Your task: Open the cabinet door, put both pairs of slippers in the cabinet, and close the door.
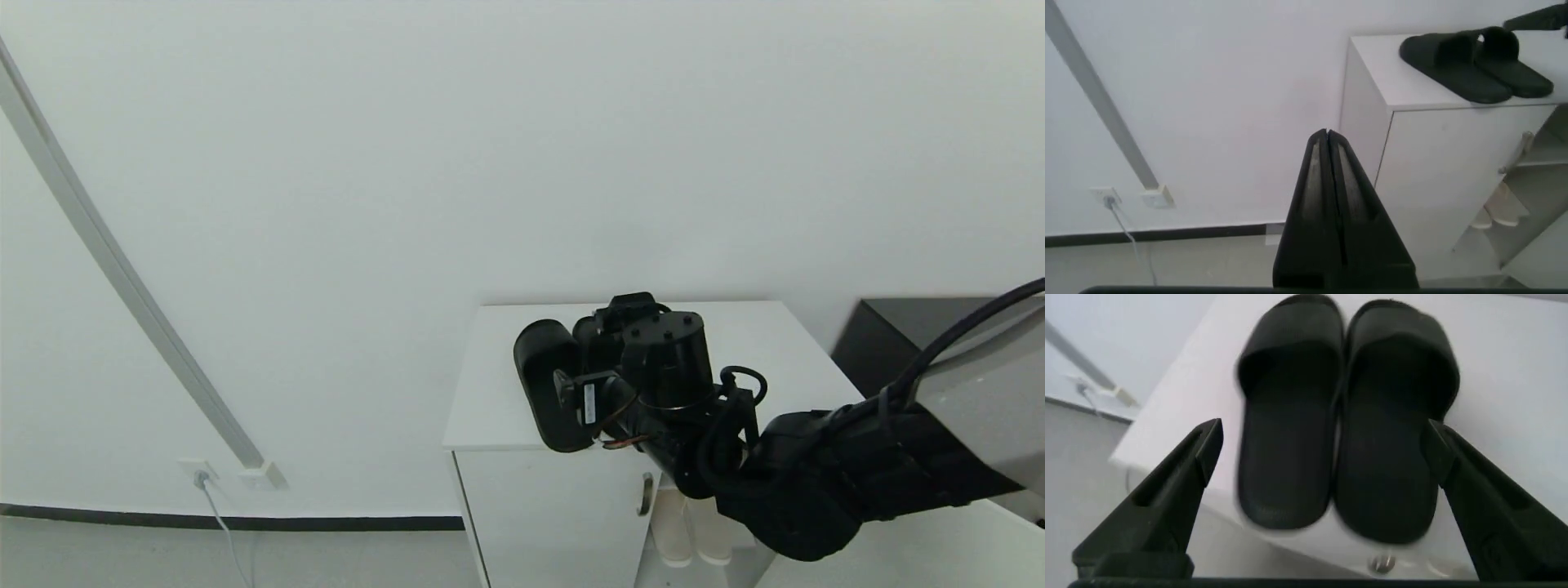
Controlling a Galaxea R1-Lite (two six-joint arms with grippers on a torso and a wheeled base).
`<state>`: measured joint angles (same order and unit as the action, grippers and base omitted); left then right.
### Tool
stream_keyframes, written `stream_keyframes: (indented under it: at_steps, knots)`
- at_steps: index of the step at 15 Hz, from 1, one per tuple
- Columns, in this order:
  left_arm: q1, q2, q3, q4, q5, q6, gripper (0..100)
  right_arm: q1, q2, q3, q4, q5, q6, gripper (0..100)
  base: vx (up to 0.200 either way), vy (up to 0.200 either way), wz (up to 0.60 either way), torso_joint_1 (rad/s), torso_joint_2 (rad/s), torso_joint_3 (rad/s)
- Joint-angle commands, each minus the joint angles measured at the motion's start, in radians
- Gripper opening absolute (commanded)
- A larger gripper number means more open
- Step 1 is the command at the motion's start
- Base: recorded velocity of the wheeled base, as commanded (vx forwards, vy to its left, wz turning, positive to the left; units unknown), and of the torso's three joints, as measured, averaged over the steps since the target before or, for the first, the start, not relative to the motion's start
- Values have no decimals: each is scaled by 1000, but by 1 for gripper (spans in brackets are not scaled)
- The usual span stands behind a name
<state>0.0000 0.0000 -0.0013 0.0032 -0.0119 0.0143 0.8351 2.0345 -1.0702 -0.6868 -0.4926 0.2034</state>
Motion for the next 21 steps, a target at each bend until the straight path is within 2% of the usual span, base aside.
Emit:
stream_keyframes:
  at_steps: [1, 8, 16, 21]
  knots:
    - [0, 0, 0, 0, 0, 0, 0, -5, 85, 9, -65, 0, -9, 100, 200, 0, 0, 2, 2, 7]
    - [0, 0, 0, 0, 1, -8, 0, -28, 210, -16, -188, -1, -9, 100, 0, 0, 0, 0, 0, 0]
    - [0, 0, 0, 0, 3, -8, 0, -91, 392, -249, -203, 5, -50, 100, 0, 0, 0, 0, 0, 0]
    - [0, 0, 0, -2, 3, -8, 0, -108, 452, -402, -125, 5, -52, 100, 0, 0, 0, 0, 0, 0]
